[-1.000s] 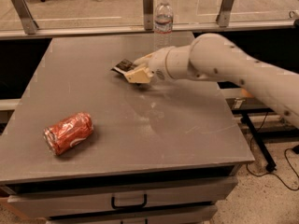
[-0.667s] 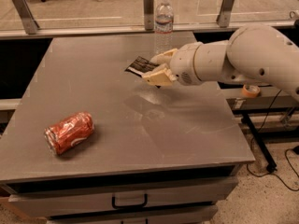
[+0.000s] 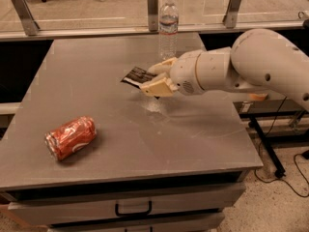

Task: Move rxbar chocolate near coke can

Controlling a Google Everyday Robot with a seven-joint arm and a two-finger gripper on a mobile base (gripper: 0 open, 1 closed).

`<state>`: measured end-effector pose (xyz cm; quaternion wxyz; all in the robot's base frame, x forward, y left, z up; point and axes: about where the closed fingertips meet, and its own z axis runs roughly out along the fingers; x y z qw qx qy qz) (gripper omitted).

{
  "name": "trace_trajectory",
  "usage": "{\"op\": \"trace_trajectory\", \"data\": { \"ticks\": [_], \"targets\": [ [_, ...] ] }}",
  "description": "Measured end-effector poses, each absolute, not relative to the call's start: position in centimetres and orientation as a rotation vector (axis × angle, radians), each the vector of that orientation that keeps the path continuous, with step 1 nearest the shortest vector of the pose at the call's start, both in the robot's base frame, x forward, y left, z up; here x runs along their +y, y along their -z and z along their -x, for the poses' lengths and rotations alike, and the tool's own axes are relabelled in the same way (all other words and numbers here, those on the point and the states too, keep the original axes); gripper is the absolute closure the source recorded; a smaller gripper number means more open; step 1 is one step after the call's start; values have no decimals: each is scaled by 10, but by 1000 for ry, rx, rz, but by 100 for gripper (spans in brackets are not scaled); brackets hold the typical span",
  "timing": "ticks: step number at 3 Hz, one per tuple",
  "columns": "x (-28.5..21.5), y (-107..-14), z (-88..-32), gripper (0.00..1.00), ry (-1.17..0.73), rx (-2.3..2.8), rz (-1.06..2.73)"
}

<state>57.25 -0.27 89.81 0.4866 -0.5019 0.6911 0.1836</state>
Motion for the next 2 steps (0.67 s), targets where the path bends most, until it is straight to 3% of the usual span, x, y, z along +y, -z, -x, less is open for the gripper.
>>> {"op": "trace_trajectory", "data": {
  "ticks": [2],
  "targets": [
    [43,-862,-509,100,-757,1683,1267]
  ]
}}
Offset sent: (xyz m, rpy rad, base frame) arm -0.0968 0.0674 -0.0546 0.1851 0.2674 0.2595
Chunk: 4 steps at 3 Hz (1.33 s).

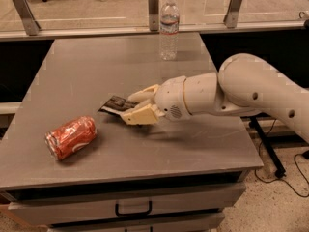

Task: Move rxbar chocolate near coke can

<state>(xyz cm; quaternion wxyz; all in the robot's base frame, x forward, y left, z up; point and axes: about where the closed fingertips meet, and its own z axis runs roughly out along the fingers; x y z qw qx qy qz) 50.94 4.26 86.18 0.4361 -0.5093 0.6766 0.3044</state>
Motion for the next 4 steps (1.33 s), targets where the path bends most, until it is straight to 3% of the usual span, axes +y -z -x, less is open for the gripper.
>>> {"op": "trace_trajectory", "data": {
  "ticks": [1,4],
  "targets": [
    [59,-852,-490,82,-857,1665,1314],
    [65,-842,-483,12,-885,1655,1341]
  ]
}}
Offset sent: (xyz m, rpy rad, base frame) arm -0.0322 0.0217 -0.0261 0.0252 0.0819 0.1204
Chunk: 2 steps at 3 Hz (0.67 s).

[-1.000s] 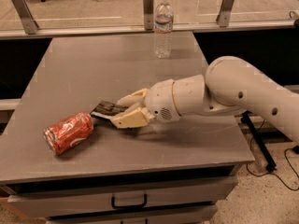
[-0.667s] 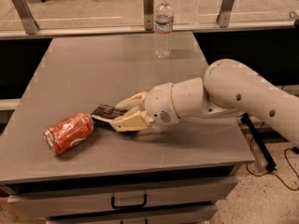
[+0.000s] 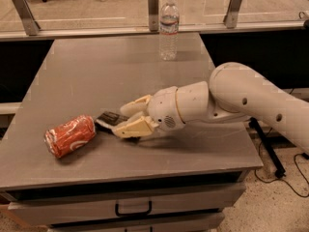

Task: Move rxbar chocolate near coke can

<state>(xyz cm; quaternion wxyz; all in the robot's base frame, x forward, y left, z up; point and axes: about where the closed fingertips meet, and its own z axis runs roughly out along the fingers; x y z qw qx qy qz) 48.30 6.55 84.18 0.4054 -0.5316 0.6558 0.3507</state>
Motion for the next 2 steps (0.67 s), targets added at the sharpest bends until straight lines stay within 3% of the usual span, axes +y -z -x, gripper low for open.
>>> {"op": "trace_trajectory", "data": {
  "ticks": [1,2],
  "targets": [
    [58,-852,-489,0,-837,1645,1343],
    [35,-882,-502,0,-737,1632,1287]
  ]
}}
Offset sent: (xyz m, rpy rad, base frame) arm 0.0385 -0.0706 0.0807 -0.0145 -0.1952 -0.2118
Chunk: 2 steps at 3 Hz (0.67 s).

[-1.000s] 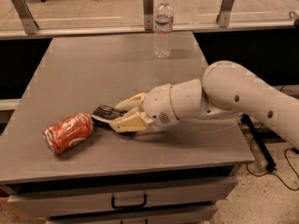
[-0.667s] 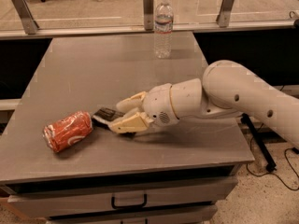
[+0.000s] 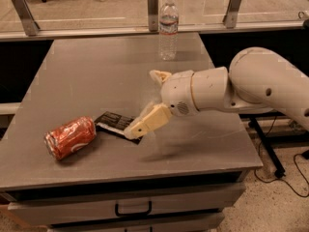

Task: Move rxbar chocolate near coke can

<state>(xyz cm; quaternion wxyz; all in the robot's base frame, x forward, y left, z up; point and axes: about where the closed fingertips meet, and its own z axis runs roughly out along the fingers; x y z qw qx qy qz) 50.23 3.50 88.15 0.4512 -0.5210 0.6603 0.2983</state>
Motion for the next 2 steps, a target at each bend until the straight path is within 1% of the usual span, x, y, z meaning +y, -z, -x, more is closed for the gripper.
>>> {"op": "trace_trajectory", "data": {
  "ticks": [1,2],
  "targets": [
    [-20,-935,-518,0,-503,1630,1221],
    [-21,-943,-517,0,-485,1624,1223]
  ]
}}
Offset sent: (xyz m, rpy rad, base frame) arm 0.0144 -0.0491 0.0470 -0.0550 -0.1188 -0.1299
